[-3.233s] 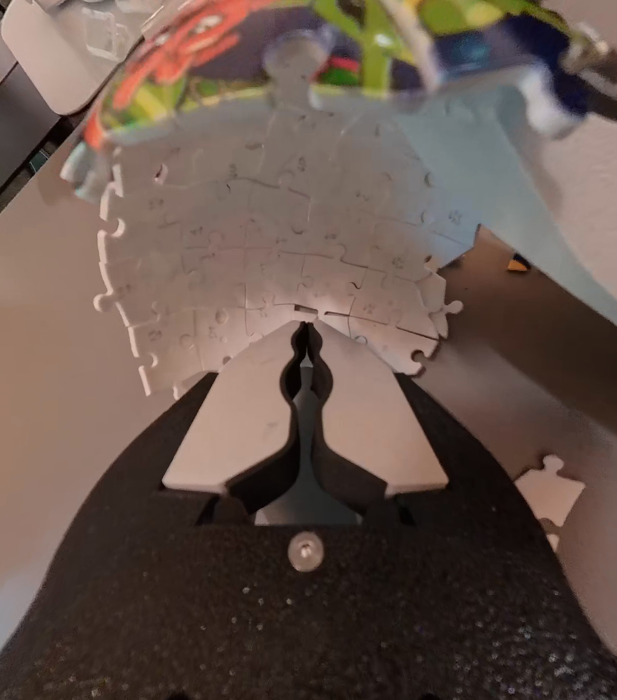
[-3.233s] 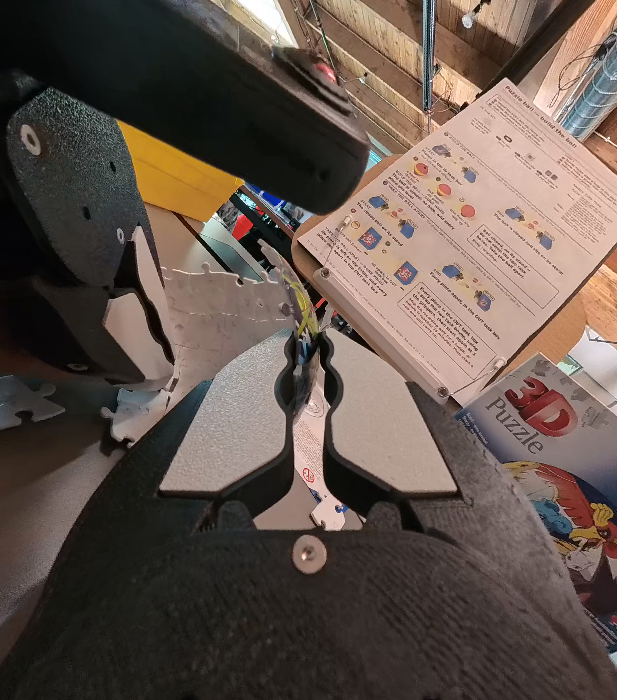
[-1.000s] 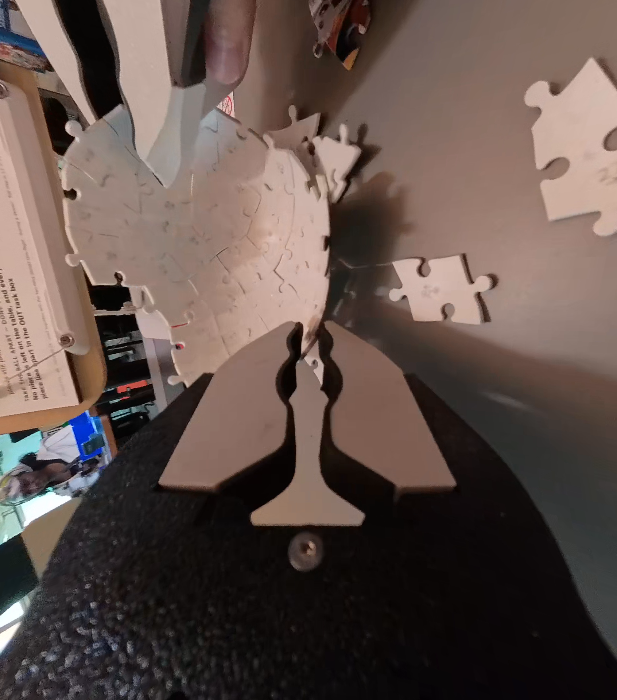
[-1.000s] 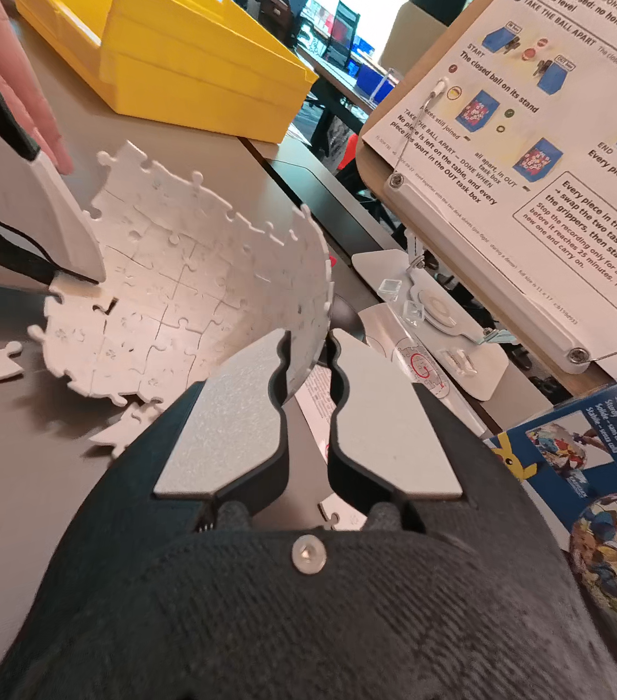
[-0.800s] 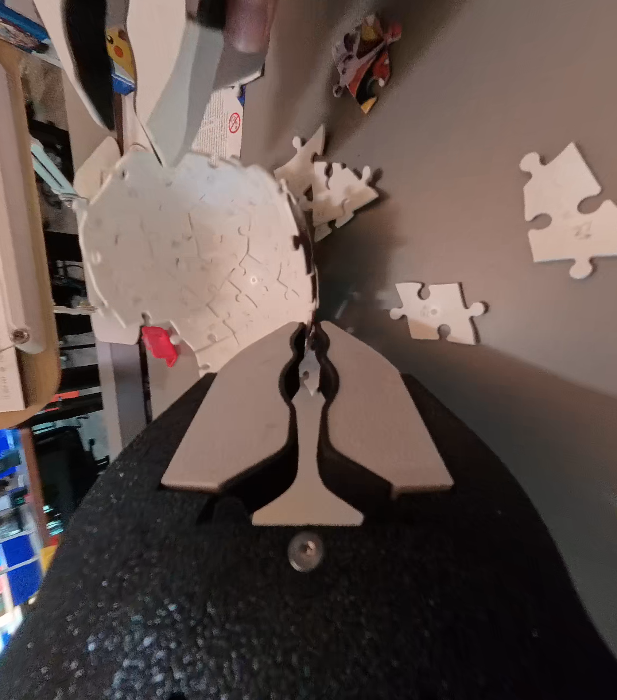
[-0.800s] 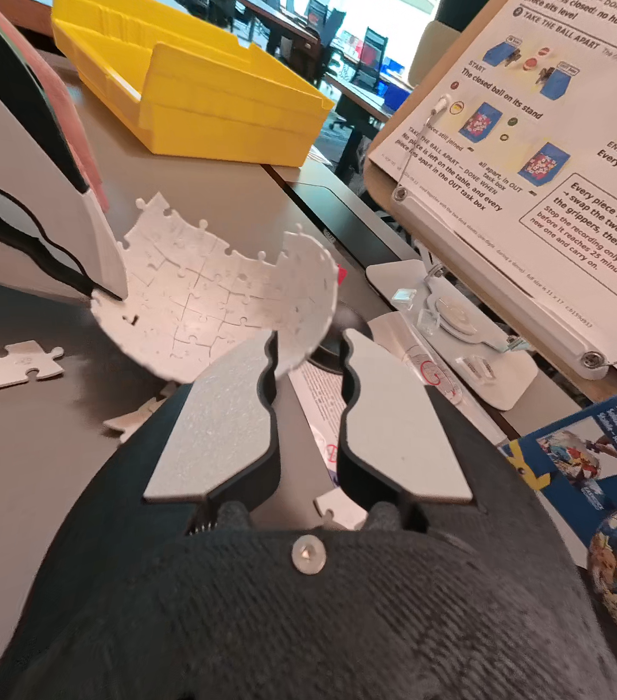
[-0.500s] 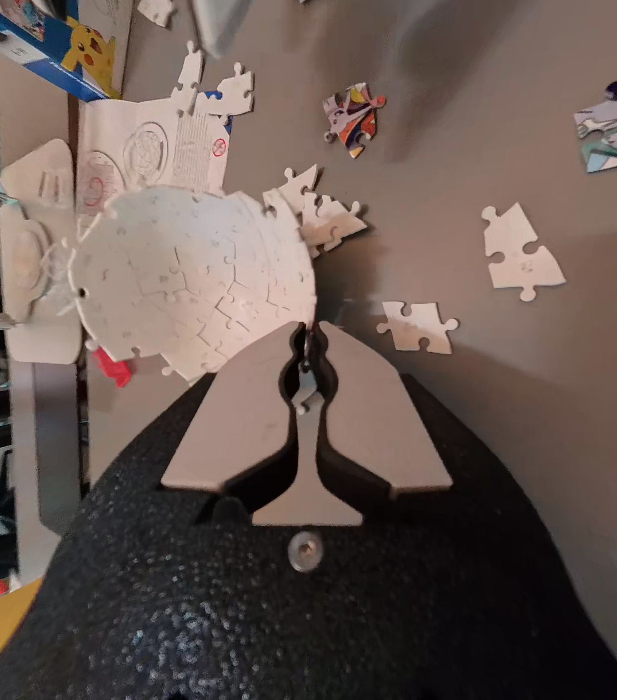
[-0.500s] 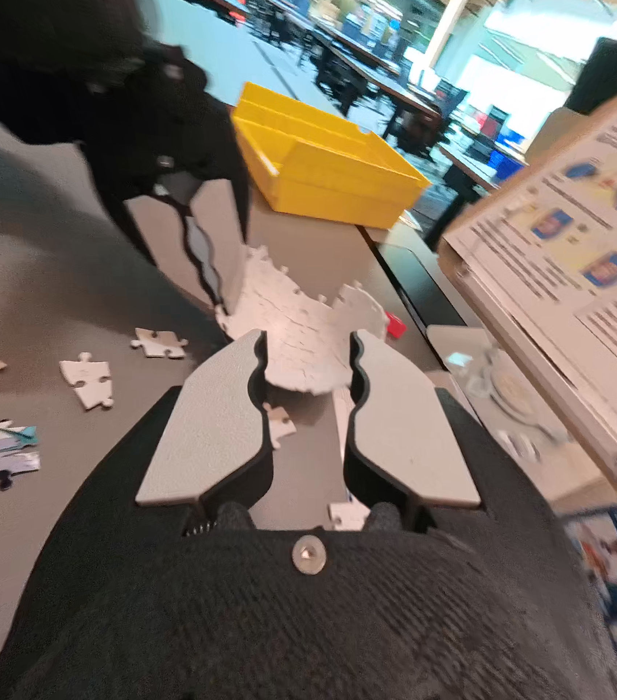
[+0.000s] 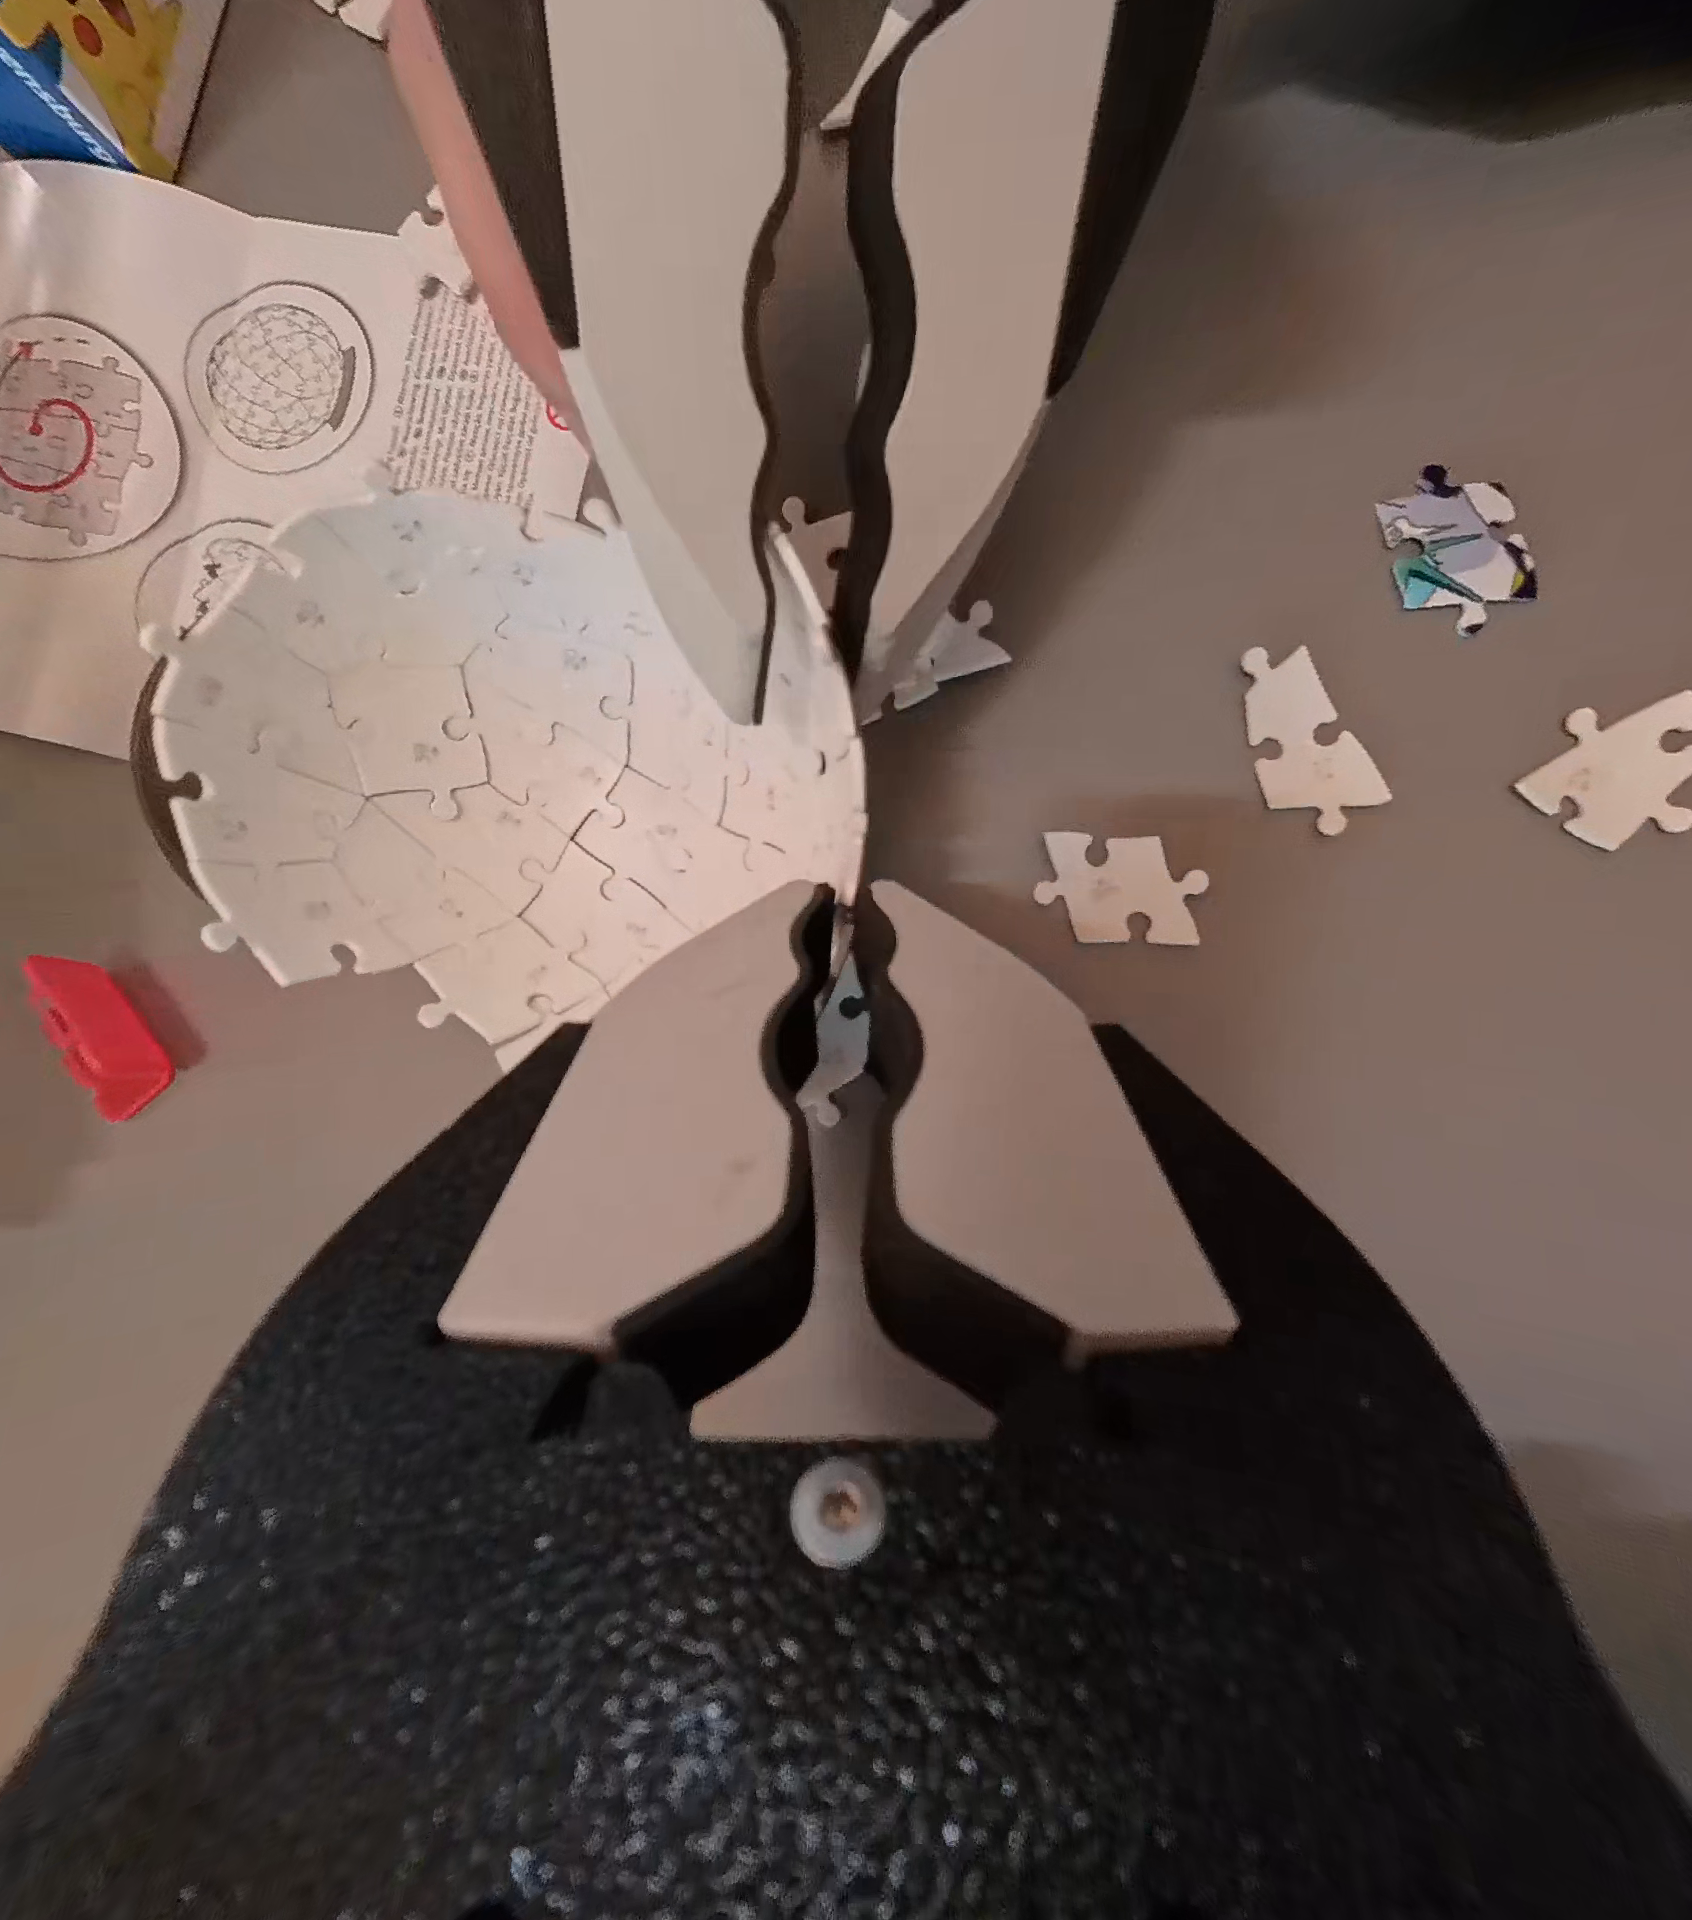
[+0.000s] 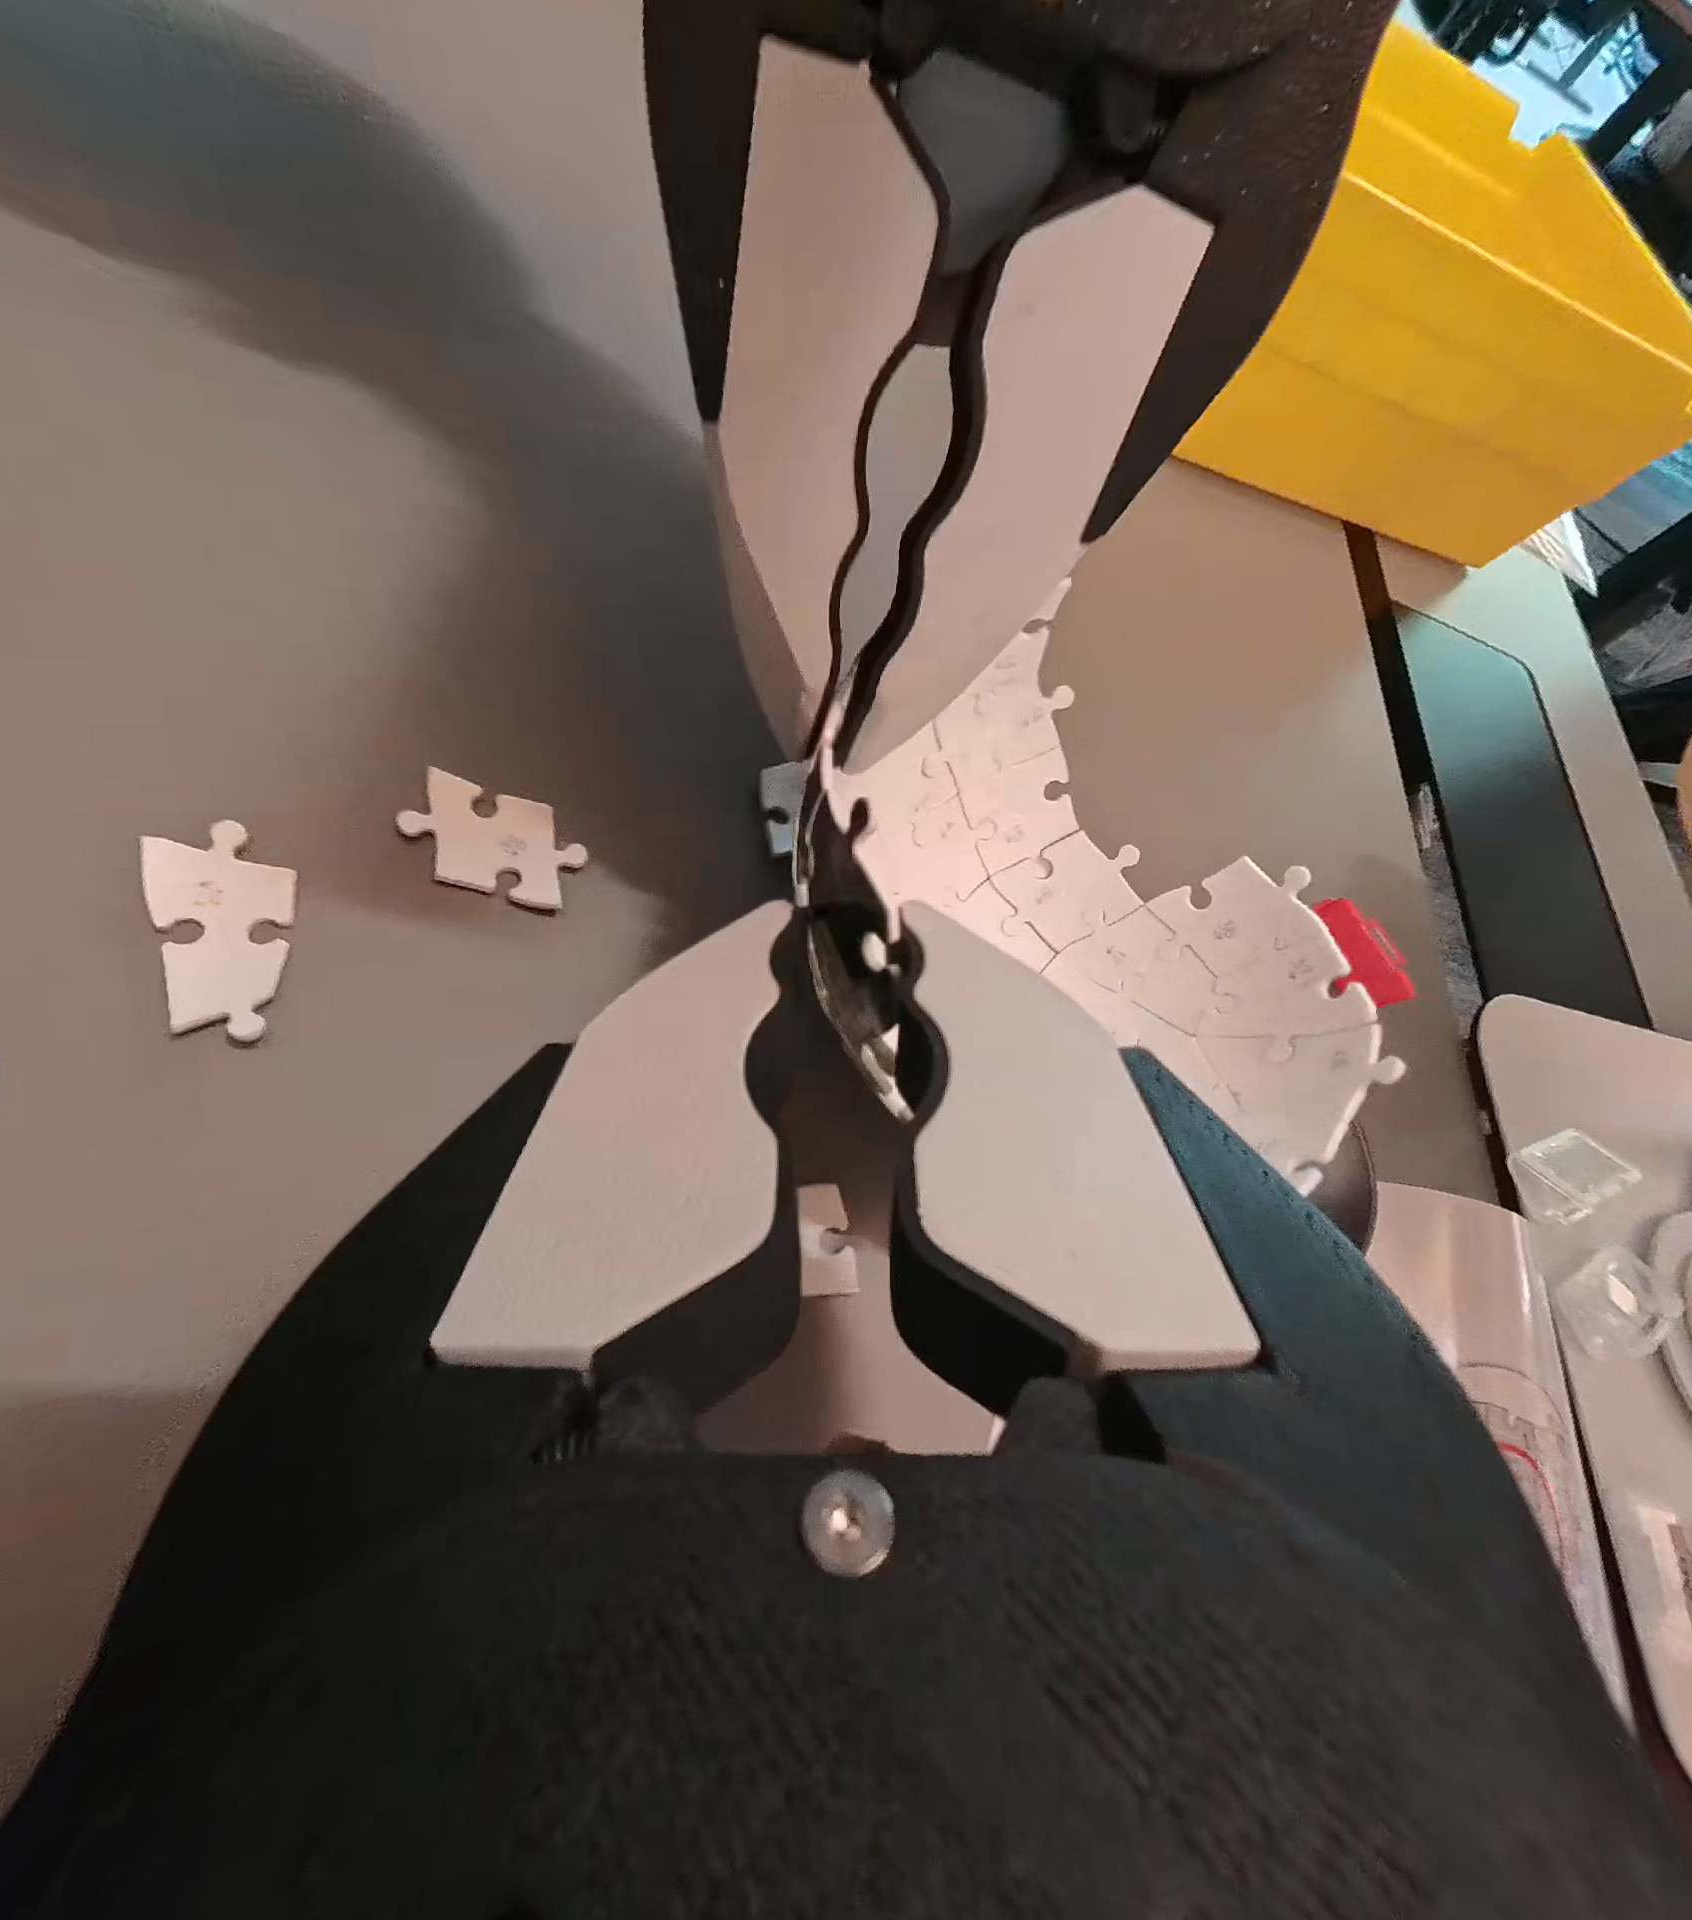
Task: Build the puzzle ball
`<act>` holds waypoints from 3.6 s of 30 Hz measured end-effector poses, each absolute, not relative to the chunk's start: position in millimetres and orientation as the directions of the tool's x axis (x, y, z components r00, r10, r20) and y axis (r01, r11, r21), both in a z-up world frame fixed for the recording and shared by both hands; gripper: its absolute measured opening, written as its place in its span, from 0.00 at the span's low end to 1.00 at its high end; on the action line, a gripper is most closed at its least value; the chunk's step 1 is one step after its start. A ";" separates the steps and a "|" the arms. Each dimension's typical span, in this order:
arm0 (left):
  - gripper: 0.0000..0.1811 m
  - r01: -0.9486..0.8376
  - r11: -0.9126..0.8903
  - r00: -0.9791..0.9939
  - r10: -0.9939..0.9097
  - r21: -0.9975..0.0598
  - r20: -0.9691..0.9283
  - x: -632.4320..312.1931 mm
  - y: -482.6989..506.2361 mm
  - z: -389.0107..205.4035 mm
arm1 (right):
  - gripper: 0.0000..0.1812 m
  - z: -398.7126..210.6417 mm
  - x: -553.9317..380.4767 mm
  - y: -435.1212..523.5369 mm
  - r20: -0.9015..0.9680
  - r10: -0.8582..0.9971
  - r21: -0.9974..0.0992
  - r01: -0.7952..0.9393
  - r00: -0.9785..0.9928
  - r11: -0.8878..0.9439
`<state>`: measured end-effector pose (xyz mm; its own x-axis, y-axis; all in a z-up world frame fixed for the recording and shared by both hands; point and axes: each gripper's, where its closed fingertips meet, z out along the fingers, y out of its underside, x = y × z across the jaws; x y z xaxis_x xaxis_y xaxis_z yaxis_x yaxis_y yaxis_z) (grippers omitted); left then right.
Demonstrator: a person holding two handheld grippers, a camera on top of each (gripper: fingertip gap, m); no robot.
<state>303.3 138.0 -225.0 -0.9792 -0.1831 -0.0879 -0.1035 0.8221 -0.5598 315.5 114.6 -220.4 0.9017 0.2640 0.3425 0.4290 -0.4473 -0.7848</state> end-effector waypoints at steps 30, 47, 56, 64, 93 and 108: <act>0.10 -0.020 0.926 -0.977 -0.098 -0.378 -0.188 315.7 166.0 -229.5 | 0.04 -214.5 303.6 119.5 0.275 0.320 -0.860 0.381 0.907 -0.341; 0.04 0.186 0.966 -0.835 0.060 -0.179 -0.548 297.0 177.3 -258.7 | 0.22 -159.4 358.0 79.4 0.286 -0.255 -0.899 0.166 0.924 -0.405; 0.02 0.250 0.968 -0.712 0.184 0.001 -0.678 307.8 182.9 -261.8 | 0.28 -200.7 392.1 123.5 0.143 -0.341 -0.880 -0.038 0.929 -0.473; 0.02 0.259 0.958 -0.629 0.261 0.119 -0.732 314.7 187.8 -261.9 | 0.23 -192.7 388.2 145.3 0.014 -0.303 -0.899 -0.121 0.953 -0.421; 0.25 -0.054 0.838 -0.744 -0.396 -0.543 -0.538 271.4 154.6 -244.0 | 0.03 -163.2 392.5 105.2 0.687 -0.550 -0.727 0.434 0.475 -0.533; 0.23 -0.216 0.682 -0.731 -0.587 -0.699 -0.347 246.8 137.6 -250.8 | 0.03 -145.2 373.3 40.6 0.581 -0.701 -0.810 0.384 0.413 -0.444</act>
